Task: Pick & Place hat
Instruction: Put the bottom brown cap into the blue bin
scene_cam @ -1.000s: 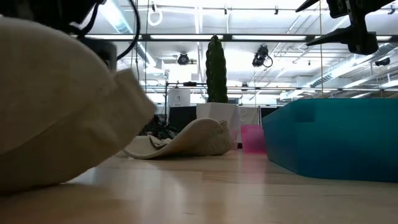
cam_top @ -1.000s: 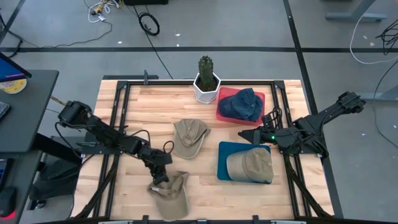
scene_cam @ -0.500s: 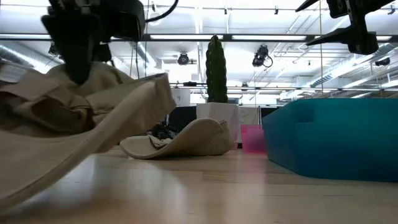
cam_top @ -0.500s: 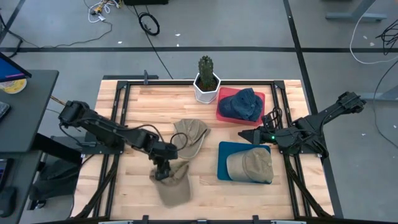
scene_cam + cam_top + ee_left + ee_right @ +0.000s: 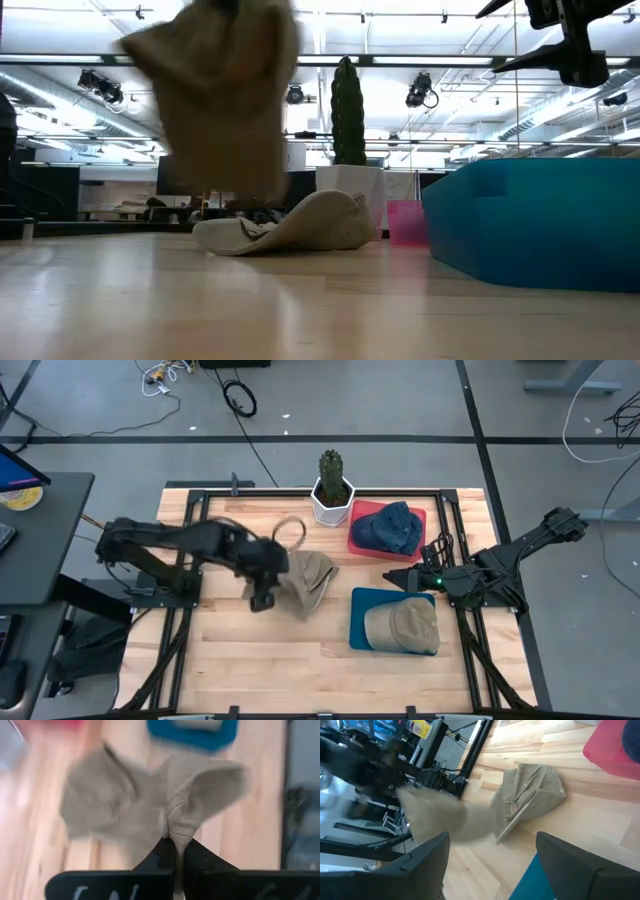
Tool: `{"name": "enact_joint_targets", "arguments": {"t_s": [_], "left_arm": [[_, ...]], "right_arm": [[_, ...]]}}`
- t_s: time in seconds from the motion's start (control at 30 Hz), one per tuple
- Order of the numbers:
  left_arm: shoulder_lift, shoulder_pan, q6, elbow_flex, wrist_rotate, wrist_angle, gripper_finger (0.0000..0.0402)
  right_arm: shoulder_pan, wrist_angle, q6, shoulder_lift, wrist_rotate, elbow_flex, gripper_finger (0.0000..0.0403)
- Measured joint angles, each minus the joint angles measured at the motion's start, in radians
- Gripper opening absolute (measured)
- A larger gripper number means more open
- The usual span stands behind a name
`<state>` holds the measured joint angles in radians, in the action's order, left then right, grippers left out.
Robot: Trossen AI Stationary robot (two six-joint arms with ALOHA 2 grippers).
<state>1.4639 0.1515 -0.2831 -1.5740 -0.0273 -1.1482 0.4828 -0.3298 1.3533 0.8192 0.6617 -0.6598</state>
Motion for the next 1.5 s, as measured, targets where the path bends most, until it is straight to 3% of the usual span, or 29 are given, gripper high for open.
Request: {"name": "enact_joint_targets", "arguments": {"t_s": [0.1, 0.2, 0.43, 0.87, 1.17, 1.5], "left_arm": [[0.0, -0.015, 0.023, -0.15, -0.026, -0.004, 0.0007], [-0.003, -0.022, 0.047, -0.262, -0.118, -0.004, 0.0007], [-0.003, -0.068, -0.08, -0.343, -0.352, -0.061, 0.0007], [0.004, -0.112, -0.466, -0.132, -0.598, 0.087, 0.0007], [0.004, -0.112, -0.49, -0.006, -0.616, 0.346, 0.0007], [0.035, -0.111, -0.446, 0.026, -0.626, 0.378, 0.0007]], "right_arm": [[0.0, 0.0, 0.0, 0.0, 0.0, 0.0, 0.0299], [0.0, 0.001, 0.0, 0.0, 0.0, 0.0, 0.0299], [-0.002, 0.03, 0.047, 0.0, 0.002, 0.0, 0.0299], [-0.078, 0.432, 0.129, 0.029, 0.032, 0.001, 0.0299], [-0.185, 0.686, 0.314, 0.165, -0.074, 0.001, 0.0299], [-0.284, 0.952, 0.406, 0.326, -0.181, 0.001, 0.0299]]}}
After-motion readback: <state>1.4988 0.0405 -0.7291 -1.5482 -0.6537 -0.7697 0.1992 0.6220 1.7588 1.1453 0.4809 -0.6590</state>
